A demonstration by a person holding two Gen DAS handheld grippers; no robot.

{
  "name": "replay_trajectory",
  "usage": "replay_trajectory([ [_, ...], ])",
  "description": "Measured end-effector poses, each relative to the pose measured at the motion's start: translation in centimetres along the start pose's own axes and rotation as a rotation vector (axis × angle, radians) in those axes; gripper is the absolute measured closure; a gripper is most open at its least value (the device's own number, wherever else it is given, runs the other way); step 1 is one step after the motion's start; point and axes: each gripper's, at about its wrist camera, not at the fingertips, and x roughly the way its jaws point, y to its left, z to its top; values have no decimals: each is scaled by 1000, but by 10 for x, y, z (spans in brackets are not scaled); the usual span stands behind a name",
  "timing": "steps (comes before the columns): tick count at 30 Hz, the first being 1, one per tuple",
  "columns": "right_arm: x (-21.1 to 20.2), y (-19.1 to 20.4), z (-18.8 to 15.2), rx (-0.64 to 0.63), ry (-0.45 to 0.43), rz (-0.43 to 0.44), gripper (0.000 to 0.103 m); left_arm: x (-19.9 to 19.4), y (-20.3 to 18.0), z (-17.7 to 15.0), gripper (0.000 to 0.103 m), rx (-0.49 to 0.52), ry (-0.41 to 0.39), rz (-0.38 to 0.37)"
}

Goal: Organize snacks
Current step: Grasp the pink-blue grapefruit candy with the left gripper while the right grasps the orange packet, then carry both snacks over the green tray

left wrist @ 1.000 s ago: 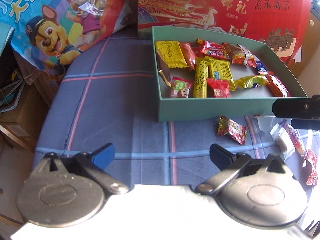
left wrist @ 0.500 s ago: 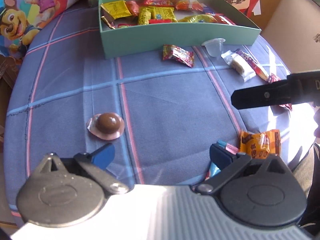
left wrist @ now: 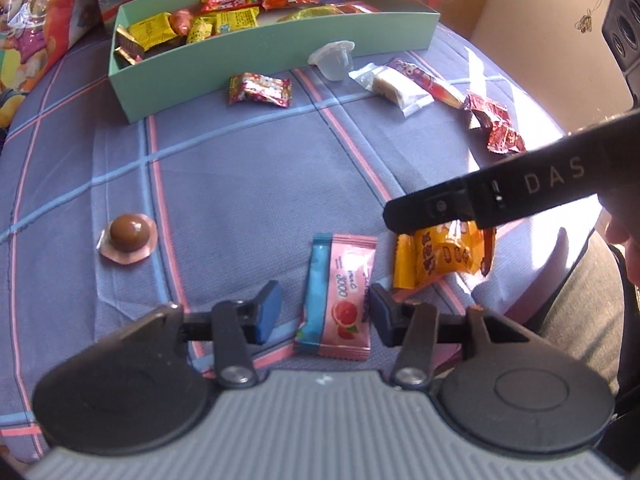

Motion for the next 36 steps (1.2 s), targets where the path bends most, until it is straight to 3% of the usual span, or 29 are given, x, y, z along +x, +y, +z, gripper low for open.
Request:
replay_trajectory([
  [5,1,4,-3,-27,24,-6,50,2,35,6,70,-168,-27,71],
  [7,3,7,-5,-54,47,-11,50,2,46,6,69,-212,-33,42],
  [11,5,18,-12,-135,61,-59,51,1,46,4,67,-209,-35,45],
  [15,6,37,-20,-275,31,-150,63,2,41,4,48,-198,-35,50],
  [17,4,37,-18,-275,5,-154,68,3,37,3,42,-185,-31,67],
  [19,3,32,-10,-244,-30,-156,69,4,33,3,42,-167,-29,82],
  [20,2,30,-6,-231,-44,-157,69,5,32,3,43,-161,-28,87],
  [23,2,23,3,-196,-65,-146,69,4,28,4,72,-142,-35,98],
  [29,5,10,7,-152,-71,-124,69,4,29,8,74,-159,-39,96],
  [36,-13,4,31,-119,-145,-82,70,-6,37,32,82,-179,-70,76],
])
